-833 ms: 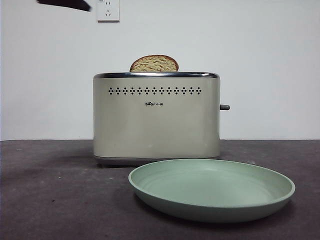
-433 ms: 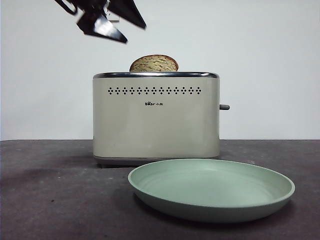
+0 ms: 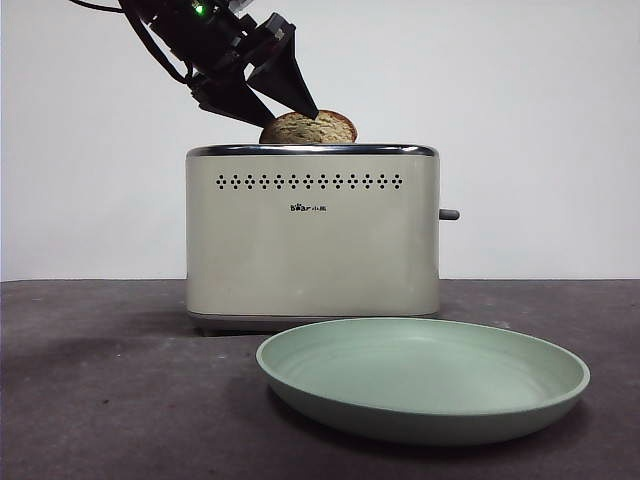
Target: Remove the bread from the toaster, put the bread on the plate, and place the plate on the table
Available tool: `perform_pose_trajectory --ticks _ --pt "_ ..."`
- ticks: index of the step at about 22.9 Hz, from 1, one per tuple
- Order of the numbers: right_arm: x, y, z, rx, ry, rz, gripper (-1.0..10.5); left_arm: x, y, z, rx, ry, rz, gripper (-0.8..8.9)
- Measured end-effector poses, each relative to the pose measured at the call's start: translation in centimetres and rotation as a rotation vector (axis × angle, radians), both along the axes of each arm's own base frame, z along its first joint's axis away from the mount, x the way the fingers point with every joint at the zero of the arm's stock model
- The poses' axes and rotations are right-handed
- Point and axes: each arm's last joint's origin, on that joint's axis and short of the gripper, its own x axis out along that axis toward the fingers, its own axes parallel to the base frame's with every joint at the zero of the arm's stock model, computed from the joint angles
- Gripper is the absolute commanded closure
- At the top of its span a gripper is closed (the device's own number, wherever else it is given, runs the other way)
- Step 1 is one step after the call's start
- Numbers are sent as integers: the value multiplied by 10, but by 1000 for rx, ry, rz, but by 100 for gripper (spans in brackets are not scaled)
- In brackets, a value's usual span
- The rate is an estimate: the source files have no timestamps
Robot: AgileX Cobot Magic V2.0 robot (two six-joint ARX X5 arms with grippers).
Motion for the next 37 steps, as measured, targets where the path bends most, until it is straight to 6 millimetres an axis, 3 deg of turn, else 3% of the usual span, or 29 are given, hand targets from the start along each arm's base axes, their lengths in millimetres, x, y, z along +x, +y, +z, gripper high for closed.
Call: perform_pose_trajectory --ticks 13,20,24,27,32,37 --pt "0 0 0 0 0 0 593 -6 -5 -5 39 47 -28 811" --pt "0 0 0 0 0 0 593 -5 -6 5 34 36 -28 810" --pt "0 0 0 0 0 0 593 -5 -6 27 7 -8 -25 810" --pt "0 0 0 0 -1 0 593 -16 -1 53 -4 -13 -19 810" --pt "13 1 -4 -1 39 1 593 -56 18 111 -39 -84 -12 810" --pt "33 3 -13 -3 116 15 593 -98 38 143 -82 -123 0 810"
